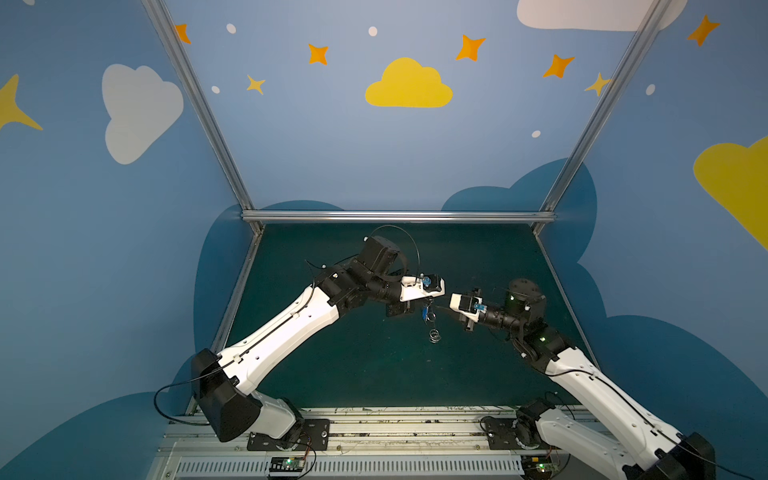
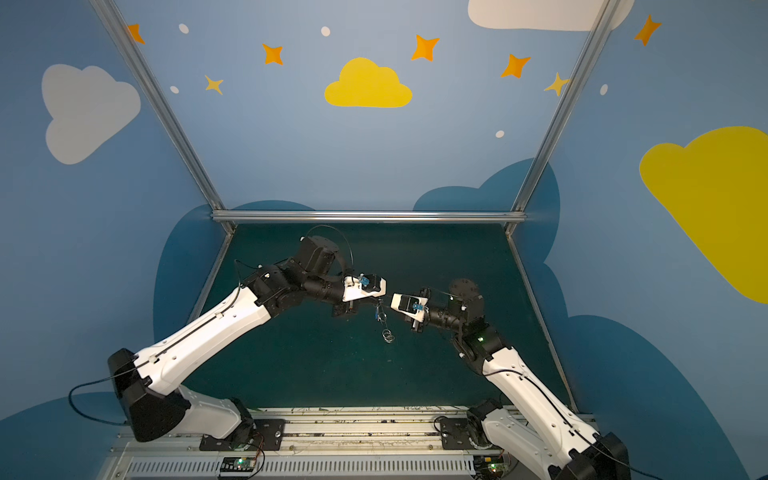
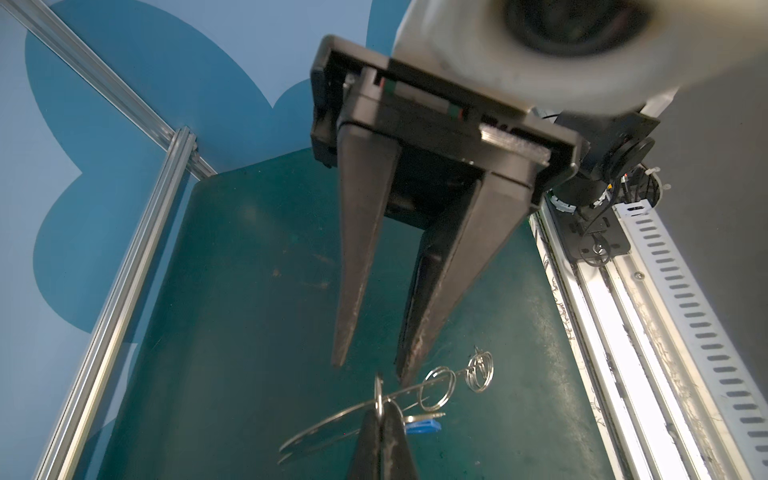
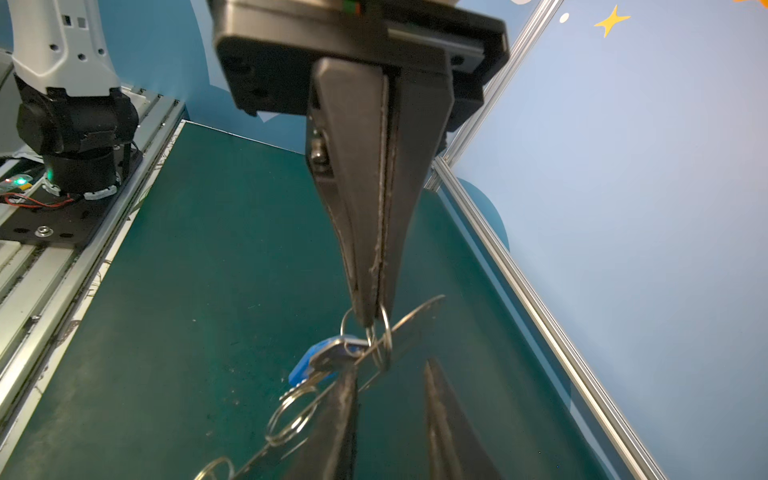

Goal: Put the keys on the keyring

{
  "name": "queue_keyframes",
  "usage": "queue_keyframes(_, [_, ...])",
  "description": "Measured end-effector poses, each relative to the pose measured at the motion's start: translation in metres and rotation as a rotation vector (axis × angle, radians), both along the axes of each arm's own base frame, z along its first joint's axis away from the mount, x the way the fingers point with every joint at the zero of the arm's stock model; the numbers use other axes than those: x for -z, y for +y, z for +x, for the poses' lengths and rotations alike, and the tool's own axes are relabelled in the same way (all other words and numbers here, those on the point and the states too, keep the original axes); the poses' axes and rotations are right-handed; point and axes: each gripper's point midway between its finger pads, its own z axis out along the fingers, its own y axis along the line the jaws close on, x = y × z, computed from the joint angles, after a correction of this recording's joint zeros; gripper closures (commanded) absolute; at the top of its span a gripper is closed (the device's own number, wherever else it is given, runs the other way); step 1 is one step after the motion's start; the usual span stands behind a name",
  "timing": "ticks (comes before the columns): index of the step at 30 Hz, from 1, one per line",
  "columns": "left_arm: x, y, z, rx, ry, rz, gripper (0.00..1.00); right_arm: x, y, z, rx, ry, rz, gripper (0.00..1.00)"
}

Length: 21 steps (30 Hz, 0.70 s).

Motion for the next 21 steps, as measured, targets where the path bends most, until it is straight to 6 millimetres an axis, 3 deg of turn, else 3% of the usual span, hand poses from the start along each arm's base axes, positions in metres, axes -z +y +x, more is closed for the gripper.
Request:
queue_keyframes(8, [0.008, 0.004, -0.006, -0.001, -0.007, 0.108, 0.97, -0.011, 0.001, -0.011, -0.024, -0.036, 0.020, 0.78])
queue_keyframes(21, [0.006, 0.005, -0.015, -0.008, -0.024, 0.168, 0.97, -0.004, 0.014, -0.023, -0.089, -0.018, 0.008, 0.82])
